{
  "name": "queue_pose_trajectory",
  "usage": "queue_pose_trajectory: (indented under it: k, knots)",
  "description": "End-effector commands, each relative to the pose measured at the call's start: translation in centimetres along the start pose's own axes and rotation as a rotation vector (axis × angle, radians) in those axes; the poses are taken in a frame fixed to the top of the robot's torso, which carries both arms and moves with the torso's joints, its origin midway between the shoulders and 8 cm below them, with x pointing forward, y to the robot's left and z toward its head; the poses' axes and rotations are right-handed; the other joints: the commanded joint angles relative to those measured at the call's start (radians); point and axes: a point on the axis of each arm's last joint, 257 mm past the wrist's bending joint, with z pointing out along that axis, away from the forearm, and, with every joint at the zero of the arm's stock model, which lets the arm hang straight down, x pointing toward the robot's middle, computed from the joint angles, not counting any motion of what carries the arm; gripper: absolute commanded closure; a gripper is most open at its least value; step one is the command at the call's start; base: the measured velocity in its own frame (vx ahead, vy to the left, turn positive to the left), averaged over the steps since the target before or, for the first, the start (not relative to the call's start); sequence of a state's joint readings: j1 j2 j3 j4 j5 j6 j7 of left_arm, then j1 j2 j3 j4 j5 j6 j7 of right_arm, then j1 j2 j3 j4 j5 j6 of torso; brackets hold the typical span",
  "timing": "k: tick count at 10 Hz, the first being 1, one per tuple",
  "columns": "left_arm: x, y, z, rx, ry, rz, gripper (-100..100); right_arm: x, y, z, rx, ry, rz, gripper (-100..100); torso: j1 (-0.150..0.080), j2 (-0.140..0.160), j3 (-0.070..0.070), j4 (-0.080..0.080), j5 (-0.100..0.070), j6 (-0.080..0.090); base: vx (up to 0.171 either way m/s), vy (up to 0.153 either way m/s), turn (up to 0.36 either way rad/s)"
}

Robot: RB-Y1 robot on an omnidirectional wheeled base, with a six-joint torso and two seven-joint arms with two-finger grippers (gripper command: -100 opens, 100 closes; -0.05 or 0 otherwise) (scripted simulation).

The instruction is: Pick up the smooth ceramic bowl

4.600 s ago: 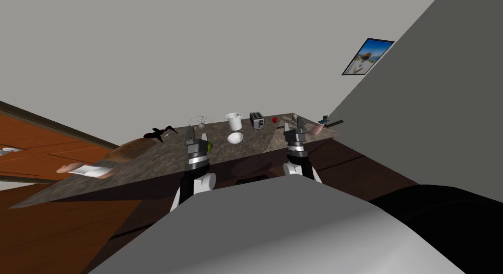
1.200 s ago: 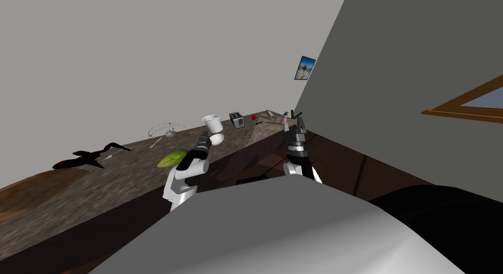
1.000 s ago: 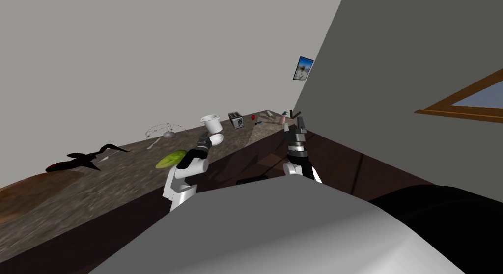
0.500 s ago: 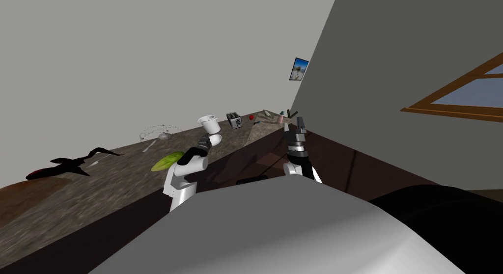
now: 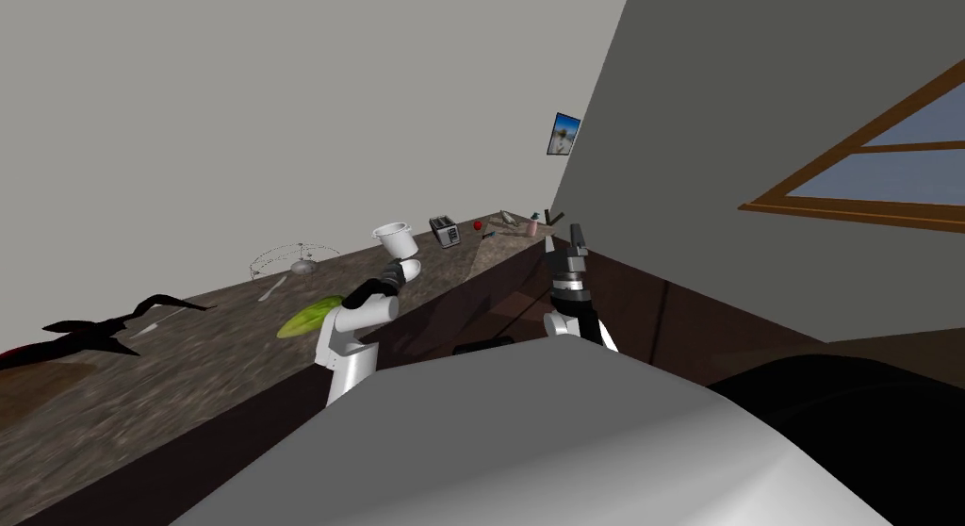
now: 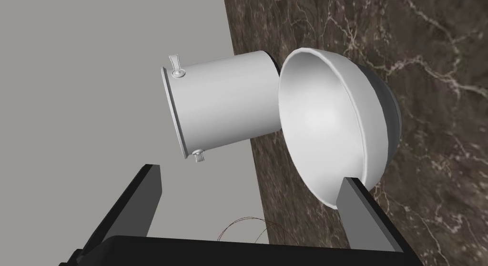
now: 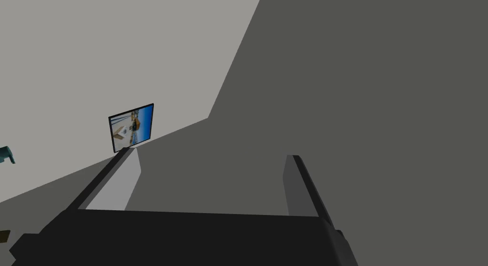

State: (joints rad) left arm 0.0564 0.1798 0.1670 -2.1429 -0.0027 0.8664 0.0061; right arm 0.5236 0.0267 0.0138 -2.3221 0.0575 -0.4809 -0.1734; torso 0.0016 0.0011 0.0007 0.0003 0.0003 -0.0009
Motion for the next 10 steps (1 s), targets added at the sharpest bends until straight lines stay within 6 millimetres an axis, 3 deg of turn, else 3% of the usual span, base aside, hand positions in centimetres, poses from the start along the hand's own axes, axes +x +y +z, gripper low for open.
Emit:
queue_pose_trajectory:
  k: [1,10]
  knots:
    - [-0.1,0.7,0.1,-0.029,-0.001,0.000,-100,0.0,0.0,0.0,0.000,0.000,0.000,0,0.000,0.000,0.000,0.000,0.000,0.000,-0.006,0.008,0.011]
    - [-1.3,4.3,1.0,-0.253,-0.027,-0.008,-100,0.0,0.0,0.0,0.000,0.000,0.000,0,0.002,0.000,0.000,0.000,0.000,0.000,-0.010,0.023,-0.088]
